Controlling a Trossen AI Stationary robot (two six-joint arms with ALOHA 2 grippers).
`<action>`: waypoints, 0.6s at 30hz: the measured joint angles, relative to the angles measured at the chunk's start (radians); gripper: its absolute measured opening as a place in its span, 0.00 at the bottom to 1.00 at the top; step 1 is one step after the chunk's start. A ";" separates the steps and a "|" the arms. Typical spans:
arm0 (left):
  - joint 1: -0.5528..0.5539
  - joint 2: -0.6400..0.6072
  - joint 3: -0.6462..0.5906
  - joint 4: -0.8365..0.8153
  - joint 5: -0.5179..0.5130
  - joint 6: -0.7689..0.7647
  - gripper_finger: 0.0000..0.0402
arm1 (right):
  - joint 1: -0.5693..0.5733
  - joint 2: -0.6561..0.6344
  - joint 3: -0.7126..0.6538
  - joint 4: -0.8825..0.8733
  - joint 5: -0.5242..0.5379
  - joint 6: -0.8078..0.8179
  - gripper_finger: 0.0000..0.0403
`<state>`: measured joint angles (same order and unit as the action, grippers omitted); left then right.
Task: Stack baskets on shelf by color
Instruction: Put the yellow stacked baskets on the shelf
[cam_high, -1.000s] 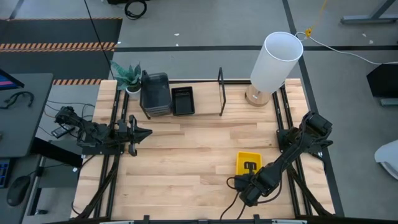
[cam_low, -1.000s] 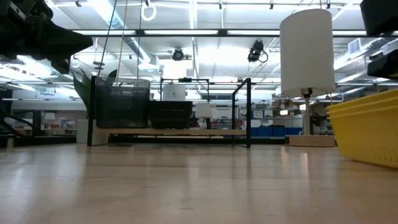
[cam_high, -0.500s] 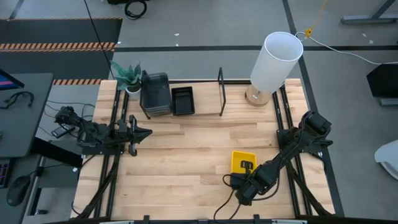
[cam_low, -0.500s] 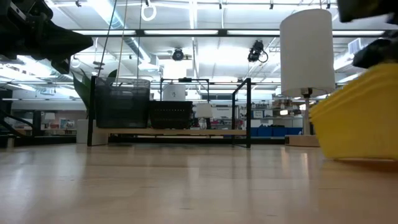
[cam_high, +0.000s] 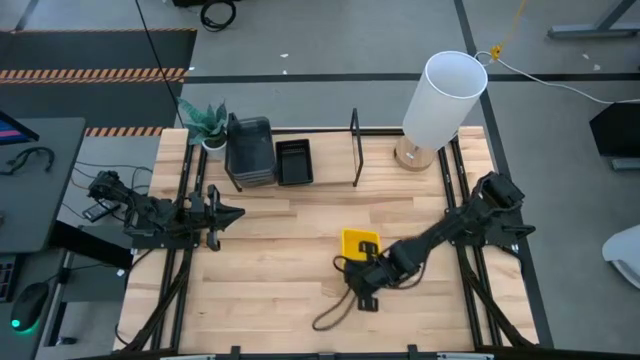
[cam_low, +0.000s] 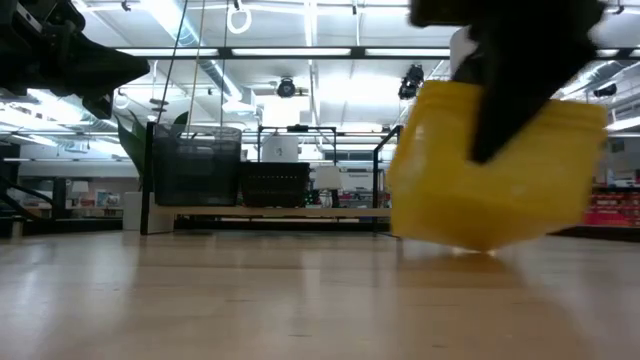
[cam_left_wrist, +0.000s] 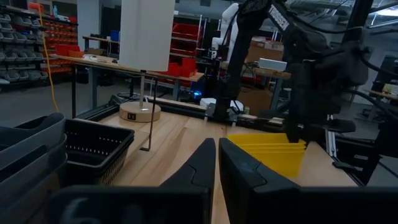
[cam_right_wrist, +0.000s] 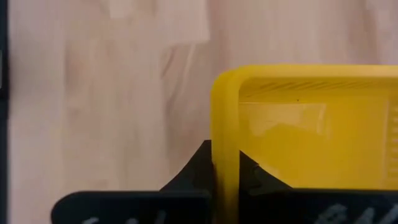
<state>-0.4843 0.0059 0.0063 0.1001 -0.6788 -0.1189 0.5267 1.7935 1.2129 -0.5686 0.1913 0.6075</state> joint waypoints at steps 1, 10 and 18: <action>0.000 0.000 0.000 0.000 0.000 0.000 0.07 | -0.016 0.000 0.000 0.009 -0.001 -0.023 0.03; 0.000 0.000 0.000 0.000 0.000 0.000 0.09 | -0.155 0.001 0.120 -0.108 -0.032 -0.265 0.03; 0.000 0.000 0.000 0.000 0.000 0.000 0.06 | -0.323 0.001 0.259 -0.213 -0.028 -0.506 0.03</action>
<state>-0.4843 0.0062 0.0063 0.1001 -0.6788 -0.1188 0.2041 1.7947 1.4721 -0.7818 0.1636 0.1019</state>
